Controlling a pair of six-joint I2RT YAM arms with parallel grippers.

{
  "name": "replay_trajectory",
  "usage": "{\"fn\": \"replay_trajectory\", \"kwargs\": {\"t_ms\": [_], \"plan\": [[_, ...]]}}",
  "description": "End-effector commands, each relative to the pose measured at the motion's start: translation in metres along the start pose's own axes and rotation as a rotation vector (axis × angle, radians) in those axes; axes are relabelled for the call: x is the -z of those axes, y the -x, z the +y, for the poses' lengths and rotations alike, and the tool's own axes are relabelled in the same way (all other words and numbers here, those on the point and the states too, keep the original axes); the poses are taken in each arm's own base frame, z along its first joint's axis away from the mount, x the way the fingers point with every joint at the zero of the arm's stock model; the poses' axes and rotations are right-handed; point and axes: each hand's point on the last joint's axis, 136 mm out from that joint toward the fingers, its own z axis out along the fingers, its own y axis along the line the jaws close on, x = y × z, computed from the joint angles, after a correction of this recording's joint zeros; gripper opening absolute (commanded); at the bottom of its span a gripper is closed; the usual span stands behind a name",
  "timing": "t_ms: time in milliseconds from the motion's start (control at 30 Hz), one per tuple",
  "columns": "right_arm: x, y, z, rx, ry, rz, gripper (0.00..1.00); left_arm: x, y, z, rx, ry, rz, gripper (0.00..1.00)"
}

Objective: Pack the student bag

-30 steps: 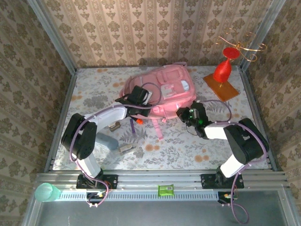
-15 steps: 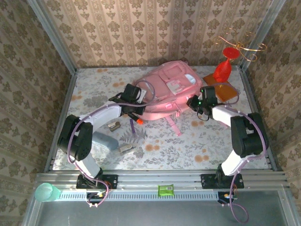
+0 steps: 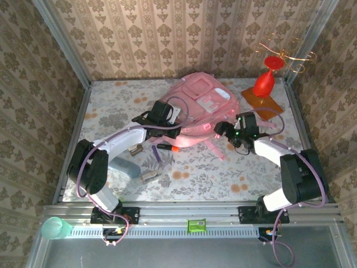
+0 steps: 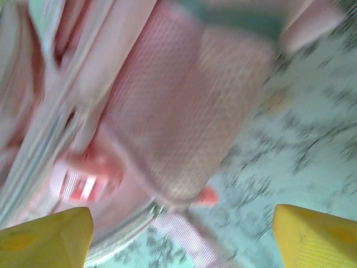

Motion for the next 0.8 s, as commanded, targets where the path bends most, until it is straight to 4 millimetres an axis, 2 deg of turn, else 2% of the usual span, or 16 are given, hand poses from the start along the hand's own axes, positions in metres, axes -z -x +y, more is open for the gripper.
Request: {"fn": "replay_trajectory", "kwargs": {"t_ms": [0, 67, 133, 200, 267, 400, 433, 600, 700, 767], "plan": [[-0.014, -0.015, 0.029, -0.057, 0.104, 0.004, 0.86, 0.005, 0.028, -0.022, -0.017, -0.068, -0.074, 0.00], [-0.027, -0.016, 0.044, -0.066, 0.151, 0.002, 0.86, 0.004, 0.026, -0.025, -0.027, -0.075, -0.065, 0.00], [-0.039, -0.013, 0.055, -0.077, 0.186, 0.001, 0.77, 0.004, 0.023, -0.025, -0.038, -0.070, -0.055, 0.00], [-0.046, -0.007, 0.055, -0.088, 0.182, -0.009, 0.56, 0.005, 0.018, -0.017, -0.053, -0.028, -0.045, 0.00], [-0.047, -0.002, 0.045, -0.085, 0.146, -0.027, 0.35, 0.006, 0.013, -0.002, -0.068, 0.047, -0.027, 0.00], [-0.035, 0.004, 0.019, -0.078, 0.081, -0.050, 0.03, 0.007, -0.003, 0.041, -0.089, 0.226, 0.031, 0.00], [-0.032, 0.005, 0.012, -0.081, 0.065, -0.055, 0.00, 0.007, -0.005, 0.050, -0.088, 0.261, 0.040, 0.00], [-0.011, 0.019, -0.013, -0.044, 0.001, -0.071, 0.00, 0.017, -0.011, 0.096, -0.076, 0.415, 0.071, 0.00], [-0.006, 0.029, -0.018, 0.018, -0.035, -0.040, 0.00, 0.023, -0.013, 0.116, -0.043, 0.450, 0.075, 0.00], [-0.008, 0.038, -0.022, 0.038, -0.064, -0.023, 0.00, 0.025, -0.009, 0.120, -0.024, 0.439, 0.062, 0.00]]}}
